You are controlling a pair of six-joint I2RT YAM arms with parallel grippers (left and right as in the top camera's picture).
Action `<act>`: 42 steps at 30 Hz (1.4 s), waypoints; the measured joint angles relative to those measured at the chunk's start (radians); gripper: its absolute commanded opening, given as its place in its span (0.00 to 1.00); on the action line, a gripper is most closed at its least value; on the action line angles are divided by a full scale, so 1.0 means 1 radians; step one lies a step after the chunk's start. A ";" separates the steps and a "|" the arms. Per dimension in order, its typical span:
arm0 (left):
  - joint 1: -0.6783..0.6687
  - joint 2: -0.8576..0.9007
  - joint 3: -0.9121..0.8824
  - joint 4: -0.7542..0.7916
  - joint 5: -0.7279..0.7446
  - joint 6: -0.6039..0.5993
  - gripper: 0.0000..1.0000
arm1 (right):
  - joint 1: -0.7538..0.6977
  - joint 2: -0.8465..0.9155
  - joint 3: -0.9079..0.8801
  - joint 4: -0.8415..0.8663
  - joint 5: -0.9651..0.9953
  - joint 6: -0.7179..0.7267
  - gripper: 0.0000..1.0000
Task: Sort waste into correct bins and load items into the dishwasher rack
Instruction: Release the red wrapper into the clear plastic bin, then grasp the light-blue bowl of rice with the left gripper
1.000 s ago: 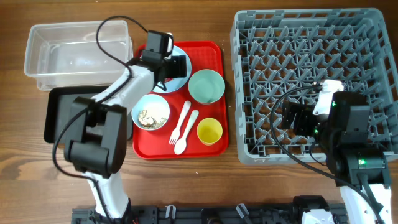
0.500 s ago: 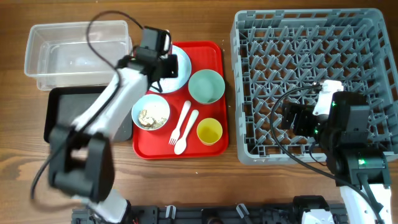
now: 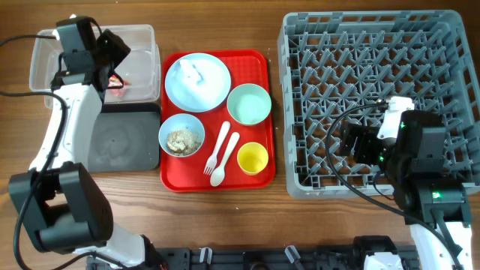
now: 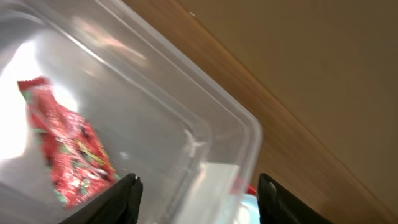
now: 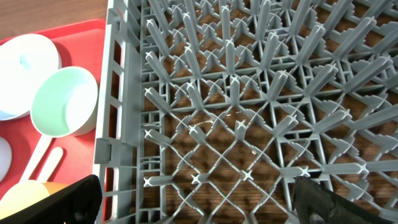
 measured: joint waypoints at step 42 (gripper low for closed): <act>-0.060 0.012 0.001 -0.057 -0.206 0.060 0.51 | 0.000 0.000 0.000 0.000 0.000 0.000 1.00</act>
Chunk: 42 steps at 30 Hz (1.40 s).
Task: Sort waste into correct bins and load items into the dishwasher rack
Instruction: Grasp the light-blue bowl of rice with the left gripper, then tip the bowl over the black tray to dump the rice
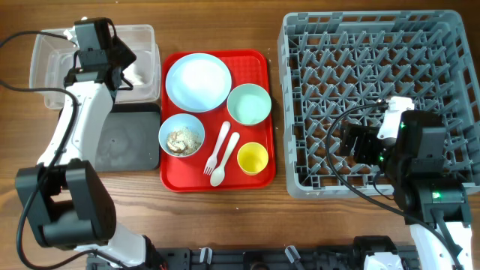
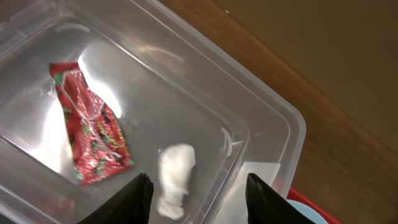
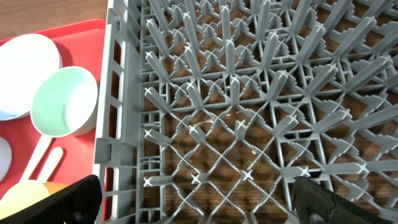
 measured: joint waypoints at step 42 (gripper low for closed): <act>-0.165 -0.310 -0.105 -0.648 0.381 0.216 0.04 | 0.000 0.001 0.000 -0.004 -0.015 0.000 1.00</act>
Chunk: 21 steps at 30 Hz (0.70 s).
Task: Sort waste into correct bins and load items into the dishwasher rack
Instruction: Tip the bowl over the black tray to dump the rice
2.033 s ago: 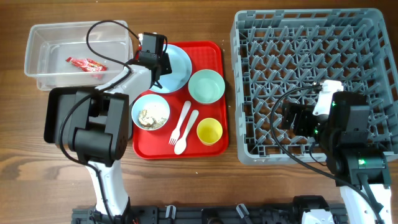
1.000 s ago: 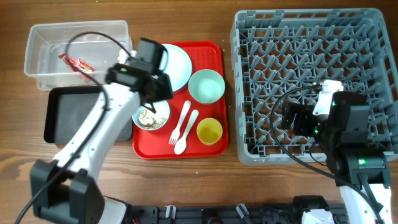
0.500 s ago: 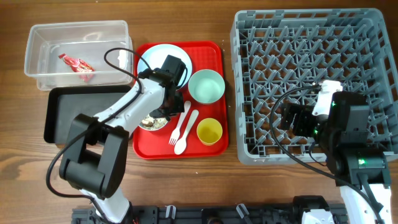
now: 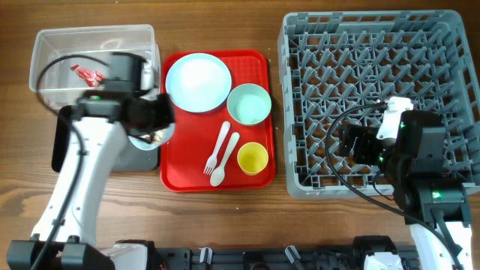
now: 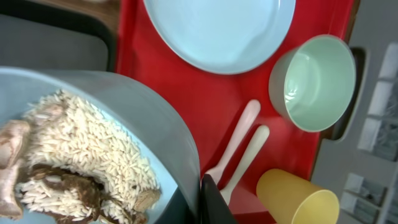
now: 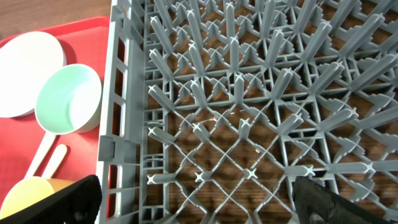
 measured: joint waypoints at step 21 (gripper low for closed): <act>0.745 0.468 -0.101 -0.134 1.288 0.475 0.04 | 0.000 0.000 0.000 -0.004 0.000 0.000 1.00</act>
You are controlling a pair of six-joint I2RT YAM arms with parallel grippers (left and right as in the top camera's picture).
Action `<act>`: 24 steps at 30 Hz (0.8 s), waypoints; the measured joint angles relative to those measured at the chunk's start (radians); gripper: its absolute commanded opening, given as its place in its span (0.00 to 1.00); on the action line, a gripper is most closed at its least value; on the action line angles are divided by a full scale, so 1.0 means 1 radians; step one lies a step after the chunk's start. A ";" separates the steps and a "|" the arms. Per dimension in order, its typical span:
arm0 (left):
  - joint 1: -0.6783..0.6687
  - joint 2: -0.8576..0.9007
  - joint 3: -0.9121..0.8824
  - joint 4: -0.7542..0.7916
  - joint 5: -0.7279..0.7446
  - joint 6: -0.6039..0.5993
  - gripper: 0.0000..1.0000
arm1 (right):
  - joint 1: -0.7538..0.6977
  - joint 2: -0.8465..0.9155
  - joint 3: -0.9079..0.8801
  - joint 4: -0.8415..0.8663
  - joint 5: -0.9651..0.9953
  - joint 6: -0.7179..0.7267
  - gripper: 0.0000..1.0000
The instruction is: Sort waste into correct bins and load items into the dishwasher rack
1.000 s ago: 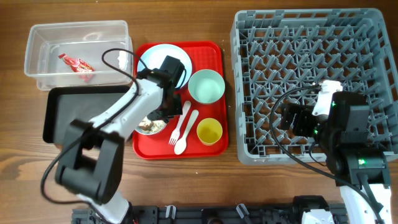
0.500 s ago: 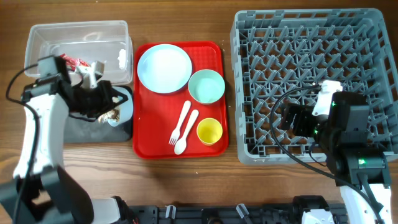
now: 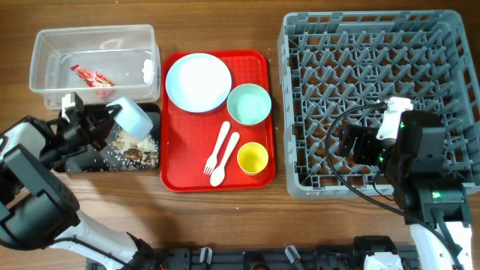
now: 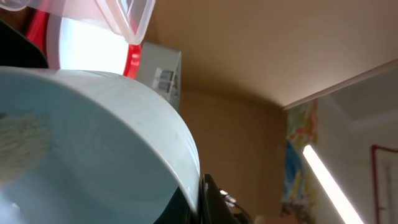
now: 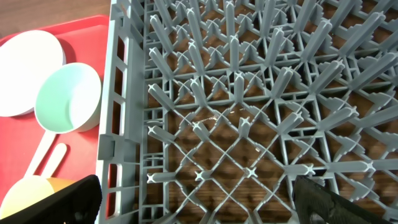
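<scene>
My left gripper (image 3: 114, 121) is shut on the rim of the pale blue bowl (image 3: 135, 116), which is tipped on its side over the dark bin (image 3: 88, 164). Rice and food scraps (image 3: 136, 152) lie in that bin. In the left wrist view the bowl (image 4: 93, 137) fills the lower left, with one finger (image 4: 212, 200) against its rim. My right gripper (image 5: 193, 208) hangs open over the grey dishwasher rack (image 3: 375, 52), nothing between its fingers. On the red tray (image 3: 259, 64) sit a plate (image 3: 198, 82), a green bowl (image 3: 249, 103), a yellow cup (image 3: 252, 158), and a fork and spoon (image 3: 220, 153).
A clear plastic bin (image 3: 45, 45) at the back left holds a red wrapper (image 3: 90, 75) and a white wad (image 3: 146, 71). The rack (image 5: 249, 93) has upright tines throughout. Bare wooden table lies along the front edge.
The left arm has swung to the left. The bowl, then upright with rice in it at the tray's left edge, is now tipped, and the food lies in the dark bin.
First my left gripper was open over the clear bin with the red wrapper inside, and a white wad lay on the plate. Then the wad was in the clear bin. Later the gripper held the rice bowl beside the tray; now its contents are in the dark bin.
</scene>
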 measured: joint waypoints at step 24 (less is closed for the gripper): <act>-0.534 -0.242 -0.002 0.249 -0.472 -0.048 0.04 | 0.000 0.005 0.000 -0.003 0.000 0.000 1.00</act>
